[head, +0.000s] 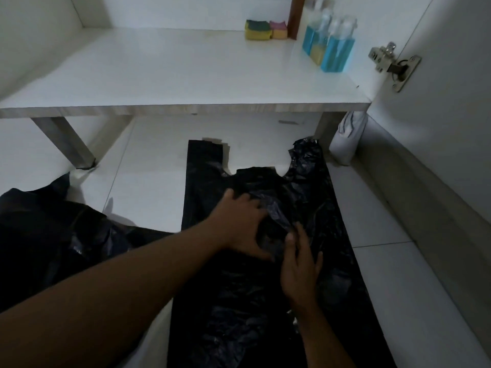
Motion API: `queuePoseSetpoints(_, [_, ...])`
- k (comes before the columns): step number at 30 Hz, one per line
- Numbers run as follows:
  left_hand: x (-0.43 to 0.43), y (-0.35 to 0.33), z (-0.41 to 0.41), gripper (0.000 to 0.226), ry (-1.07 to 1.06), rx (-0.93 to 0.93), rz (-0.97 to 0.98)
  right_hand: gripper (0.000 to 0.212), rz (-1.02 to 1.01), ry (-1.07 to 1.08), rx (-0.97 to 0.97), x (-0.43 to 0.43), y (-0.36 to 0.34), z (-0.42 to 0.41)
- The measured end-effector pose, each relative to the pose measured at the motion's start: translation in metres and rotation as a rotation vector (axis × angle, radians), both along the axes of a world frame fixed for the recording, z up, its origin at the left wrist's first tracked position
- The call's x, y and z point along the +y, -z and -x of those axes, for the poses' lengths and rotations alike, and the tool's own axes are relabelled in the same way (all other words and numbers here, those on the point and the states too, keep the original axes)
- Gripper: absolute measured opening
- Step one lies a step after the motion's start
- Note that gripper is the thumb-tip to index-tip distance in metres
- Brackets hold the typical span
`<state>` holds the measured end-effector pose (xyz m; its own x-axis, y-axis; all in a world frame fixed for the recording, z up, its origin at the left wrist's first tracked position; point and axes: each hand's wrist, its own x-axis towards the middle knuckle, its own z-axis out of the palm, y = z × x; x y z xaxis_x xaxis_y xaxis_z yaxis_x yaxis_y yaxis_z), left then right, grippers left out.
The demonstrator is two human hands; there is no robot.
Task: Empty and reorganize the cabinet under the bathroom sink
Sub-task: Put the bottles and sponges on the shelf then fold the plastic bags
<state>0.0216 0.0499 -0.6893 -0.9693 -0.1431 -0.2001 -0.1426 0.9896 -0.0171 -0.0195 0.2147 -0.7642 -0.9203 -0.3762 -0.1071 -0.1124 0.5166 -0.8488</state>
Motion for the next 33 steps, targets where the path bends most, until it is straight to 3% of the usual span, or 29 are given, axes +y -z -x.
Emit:
queuePoseSetpoints(2, [0.024, 0.011, 0.002, 0.128, -0.039, -0.194, -0.015, 0.042, 0.145, 0.078, -0.139, 0.0, -0.011, 0.015])
queuePoseSetpoints(4, [0.031, 0.02, 0.0, 0.138, -0.111, -0.268, -0.078, 0.036, 0.121, 0.057, -0.08, 0.004, -0.024, 0.029])
queuePoseSetpoints(7, [0.03, 0.028, -0.003, 0.142, -0.148, -0.222, -0.102, 0.03, -0.134, -0.002, 0.352, -0.002, -0.038, 0.054])
queuePoseSetpoints(9, [0.031, 0.032, -0.005, 0.144, -0.17, -0.206, -0.131, 0.03, -0.304, -0.209, 0.517, -0.019, -0.037, 0.078])
queuePoseSetpoints(12, [0.034, 0.036, -0.008, 0.142, -0.201, -0.191, -0.15, 0.043, -0.581, -0.442, 0.398, -0.041, -0.024, 0.122])
queuePoseSetpoints(15, [0.036, 0.036, -0.005, 0.143, -0.234, -0.193, -0.157, 0.061, -0.759, -0.443, 0.263, -0.047, -0.017, 0.173])
queuePoseSetpoints(17, [0.037, 0.036, -0.002, 0.144, -0.25, -0.201, -0.162, 0.063, -0.731, -0.379, 0.293, -0.051, -0.024, 0.192])
queuePoseSetpoints(18, [0.038, 0.036, -0.002, 0.143, -0.255, -0.201, -0.157, 0.058, -0.671, -0.349, 0.398, -0.052, -0.029, 0.193])
queuePoseSetpoints(21, [0.039, 0.038, 0.0, 0.136, -0.26, -0.207, -0.138, 0.029, -0.53, -0.357, 0.699, -0.056, -0.036, 0.18])
queuePoseSetpoints(23, [0.04, 0.039, 0.003, 0.136, -0.268, -0.228, -0.136, 0.028, -0.672, -0.427, 0.576, -0.061, -0.032, 0.183])
queuePoseSetpoints(25, [0.041, 0.04, 0.005, 0.137, -0.272, -0.256, -0.127, 0.044, -0.83, -0.506, 0.357, -0.07, -0.026, 0.205])
queuePoseSetpoints(27, [0.042, 0.043, 0.005, 0.134, -0.273, -0.259, -0.124, 0.065, -0.844, -0.578, 0.258, -0.08, -0.025, 0.229])
queuePoseSetpoints(29, [0.041, 0.044, 0.005, 0.135, -0.272, -0.242, -0.118, 0.074, -0.726, -0.59, 0.317, -0.09, -0.028, 0.248])
queuePoseSetpoints(33, [0.041, 0.038, 0.006, 0.133, -0.276, -0.252, -0.126, 0.053, -0.424, -0.427, 0.542, -0.09, -0.056, 0.251])
